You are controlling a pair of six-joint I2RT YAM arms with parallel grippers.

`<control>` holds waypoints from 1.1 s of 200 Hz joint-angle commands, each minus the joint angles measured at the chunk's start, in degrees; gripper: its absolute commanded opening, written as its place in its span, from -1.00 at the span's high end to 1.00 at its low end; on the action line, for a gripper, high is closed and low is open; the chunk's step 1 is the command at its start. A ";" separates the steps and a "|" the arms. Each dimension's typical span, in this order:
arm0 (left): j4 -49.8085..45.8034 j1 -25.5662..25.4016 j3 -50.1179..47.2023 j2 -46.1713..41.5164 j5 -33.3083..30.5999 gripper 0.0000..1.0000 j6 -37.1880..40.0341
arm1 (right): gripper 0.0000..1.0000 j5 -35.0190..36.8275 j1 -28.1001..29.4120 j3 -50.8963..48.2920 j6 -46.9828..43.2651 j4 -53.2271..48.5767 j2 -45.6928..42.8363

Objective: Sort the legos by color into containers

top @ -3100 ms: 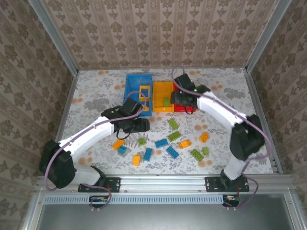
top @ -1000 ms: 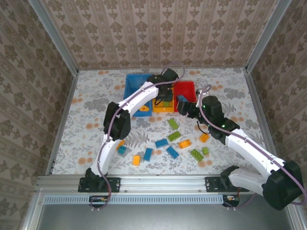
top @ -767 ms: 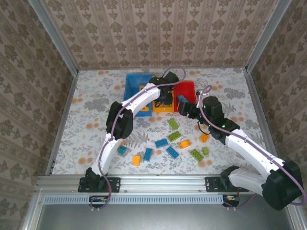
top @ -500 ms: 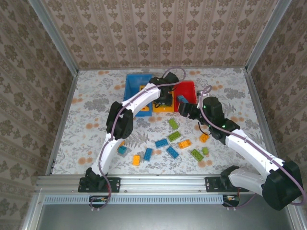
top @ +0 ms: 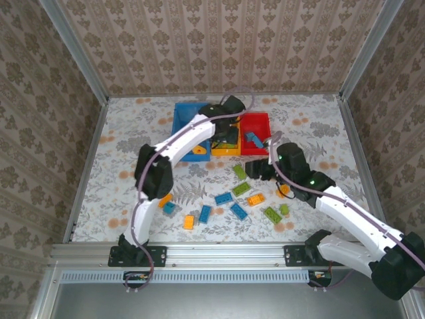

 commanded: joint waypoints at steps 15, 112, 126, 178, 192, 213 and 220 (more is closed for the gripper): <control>14.67 -0.68 -25.80 -25.54 5.26 -0.27 -1.60 | -0.43 -2.25 8.85 2.40 -4.61 -14.71 2.39; 5.76 -3.94 -65.40 -80.21 18.14 -0.43 -7.04 | -0.42 -2.01 17.64 13.73 -4.51 -25.66 30.27; 5.49 -4.02 -66.43 -81.85 17.70 -0.43 -7.83 | -0.43 -0.88 18.09 14.61 -4.16 -26.36 32.77; 9.98 -4.37 -67.11 -79.69 17.23 -0.43 -8.69 | -0.36 3.90 18.64 16.42 -4.04 -27.05 38.95; 10.46 -4.55 -67.05 -78.98 17.41 -0.42 -8.51 | -0.27 3.93 18.82 16.87 -4.13 -26.69 40.45; 10.58 -4.60 -66.30 -78.12 17.34 -0.41 -7.60 | -0.08 4.18 18.97 16.86 -3.81 -25.85 41.98; 10.65 -4.64 -66.07 -77.84 17.31 -0.41 -7.33 | -0.02 4.39 19.04 16.62 -3.64 -25.39 42.09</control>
